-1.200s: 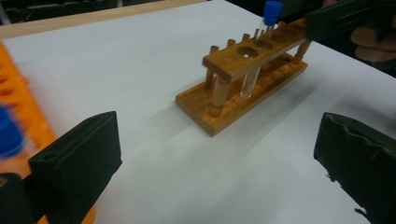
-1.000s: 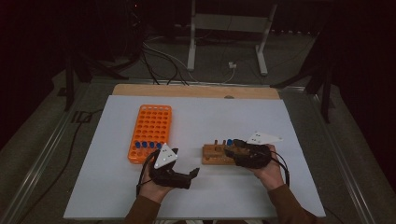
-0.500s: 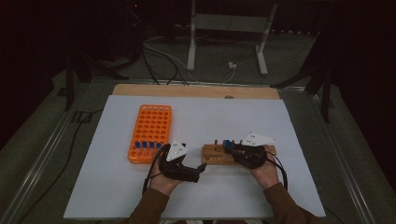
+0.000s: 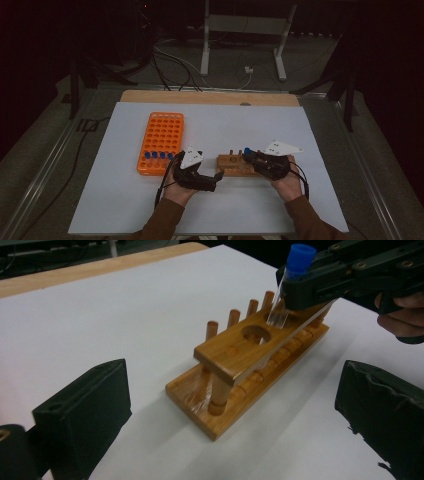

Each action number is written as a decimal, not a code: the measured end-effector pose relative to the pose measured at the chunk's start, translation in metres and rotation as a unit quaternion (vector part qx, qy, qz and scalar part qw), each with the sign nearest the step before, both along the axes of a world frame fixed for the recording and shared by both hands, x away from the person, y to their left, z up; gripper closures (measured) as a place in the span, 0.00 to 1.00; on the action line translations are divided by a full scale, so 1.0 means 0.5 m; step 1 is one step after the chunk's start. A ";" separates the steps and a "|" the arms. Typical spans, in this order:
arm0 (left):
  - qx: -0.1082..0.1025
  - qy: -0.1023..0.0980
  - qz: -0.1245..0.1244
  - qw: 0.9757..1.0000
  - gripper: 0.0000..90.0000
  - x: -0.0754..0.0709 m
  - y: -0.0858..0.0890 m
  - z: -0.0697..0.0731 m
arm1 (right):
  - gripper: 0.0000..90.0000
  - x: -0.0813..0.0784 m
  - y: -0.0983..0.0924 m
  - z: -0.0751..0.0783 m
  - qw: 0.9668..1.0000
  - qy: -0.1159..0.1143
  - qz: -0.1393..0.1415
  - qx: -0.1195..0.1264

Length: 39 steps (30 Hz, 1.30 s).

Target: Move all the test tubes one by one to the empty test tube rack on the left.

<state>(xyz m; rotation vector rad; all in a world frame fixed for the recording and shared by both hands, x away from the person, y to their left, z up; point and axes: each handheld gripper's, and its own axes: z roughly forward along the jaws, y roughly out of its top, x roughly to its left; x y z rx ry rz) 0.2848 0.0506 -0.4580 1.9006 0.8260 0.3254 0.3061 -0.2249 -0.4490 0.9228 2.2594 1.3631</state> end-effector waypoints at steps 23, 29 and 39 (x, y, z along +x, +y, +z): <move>0.016 -0.043 -0.042 0.998 0.15 0.027 -0.101 0.056 | 0.86 -0.020 -0.022 0.071 0.998 -0.021 -0.025 0.055; 0.024 -0.058 -0.048 0.997 0.39 0.027 -0.130 0.059 | 0.86 -0.027 -0.015 0.078 0.998 -0.023 -0.020 0.059; 0.016 -0.067 -0.056 0.996 0.73 0.028 -0.141 0.060 | 0.86 -0.028 -0.014 0.081 0.997 -0.008 -0.008 0.075</move>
